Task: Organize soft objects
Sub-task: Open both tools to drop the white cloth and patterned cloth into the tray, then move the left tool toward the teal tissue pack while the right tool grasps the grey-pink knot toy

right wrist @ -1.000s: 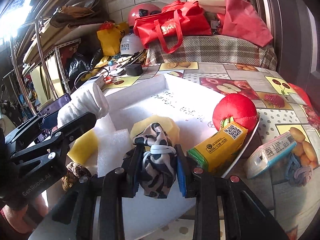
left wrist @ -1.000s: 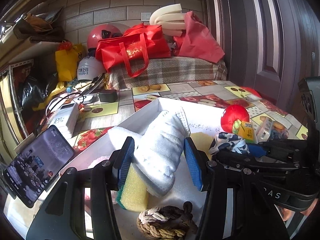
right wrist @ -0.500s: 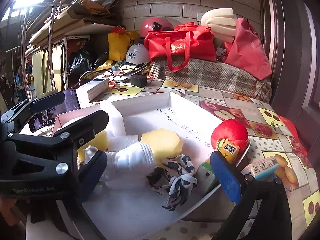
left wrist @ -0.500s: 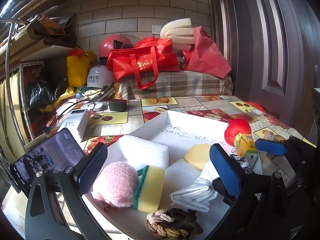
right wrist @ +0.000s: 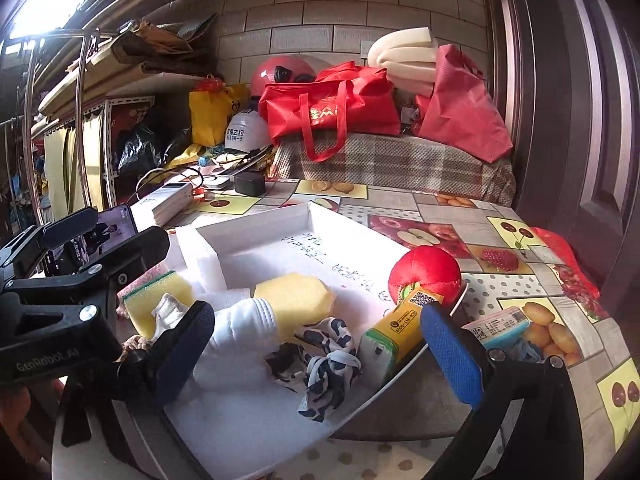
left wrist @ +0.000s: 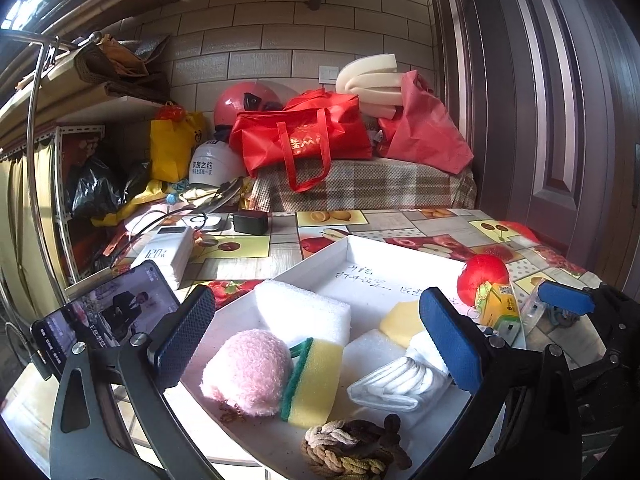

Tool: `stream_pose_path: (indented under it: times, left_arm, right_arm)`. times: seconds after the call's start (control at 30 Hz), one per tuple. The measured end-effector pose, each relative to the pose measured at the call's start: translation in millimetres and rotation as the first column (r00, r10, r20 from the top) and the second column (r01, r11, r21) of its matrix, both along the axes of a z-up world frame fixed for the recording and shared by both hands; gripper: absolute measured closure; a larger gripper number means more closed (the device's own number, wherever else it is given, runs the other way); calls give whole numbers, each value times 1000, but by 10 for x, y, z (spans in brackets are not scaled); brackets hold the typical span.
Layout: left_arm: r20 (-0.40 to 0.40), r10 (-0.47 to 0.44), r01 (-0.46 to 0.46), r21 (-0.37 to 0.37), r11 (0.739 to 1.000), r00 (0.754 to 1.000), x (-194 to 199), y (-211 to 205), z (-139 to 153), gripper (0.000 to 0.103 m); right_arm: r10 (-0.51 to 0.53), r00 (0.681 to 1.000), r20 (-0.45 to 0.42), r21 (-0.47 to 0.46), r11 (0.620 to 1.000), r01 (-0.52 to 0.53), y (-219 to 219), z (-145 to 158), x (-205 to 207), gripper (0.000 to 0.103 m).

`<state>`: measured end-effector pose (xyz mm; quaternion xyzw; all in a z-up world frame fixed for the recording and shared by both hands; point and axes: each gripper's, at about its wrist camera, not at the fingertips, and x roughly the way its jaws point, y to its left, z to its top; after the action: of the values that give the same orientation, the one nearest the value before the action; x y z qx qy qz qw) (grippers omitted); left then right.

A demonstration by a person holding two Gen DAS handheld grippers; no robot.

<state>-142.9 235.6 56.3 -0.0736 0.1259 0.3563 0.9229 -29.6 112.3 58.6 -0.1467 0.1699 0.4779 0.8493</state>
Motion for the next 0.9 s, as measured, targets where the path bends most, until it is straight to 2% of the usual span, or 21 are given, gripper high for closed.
stream_pose_path:
  times: [0.13, 0.3, 0.53, 0.63, 0.73, 0.83, 0.9]
  left_arm:
    - [-2, 2, -2, 8, 1000, 1000, -13, -31, -1, 0]
    - [12, -1, 1, 4, 1000, 1000, -69, -107, 4, 0]
    - [7, -31, 31, 18, 999, 999, -80, -308, 7, 0]
    - [-2, -110, 110, 19, 994, 994, -37, -433, 4, 0]
    - [-22, -214, 215, 21, 976, 976, 34, -630, 3, 0]
    - [-48, -310, 312, 20, 950, 949, 130, -855, 6, 0]
    - [-80, -377, 379, 11, 925, 923, 236, -1002, 8, 0]
  right_arm:
    - [7, 1000, 14, -11, 1000, -6, -34, -2, -50, 0]
    - [26, 999, 34, 48, 998, -28, -181, 35, -101, 0]
    - [42, 999, -4, 61, 997, -41, -437, 35, -2, 0]
    - [-12, 1000, -16, 72, 997, 13, -670, 49, 149, 0]
    - [-87, 996, -16, 57, 995, 88, -973, 59, 388, 0]
    - [-196, 980, -32, 39, 980, 197, -1350, 64, 751, 0]
    - [-245, 966, -86, 14, 969, 247, -1540, 56, 1051, 0]
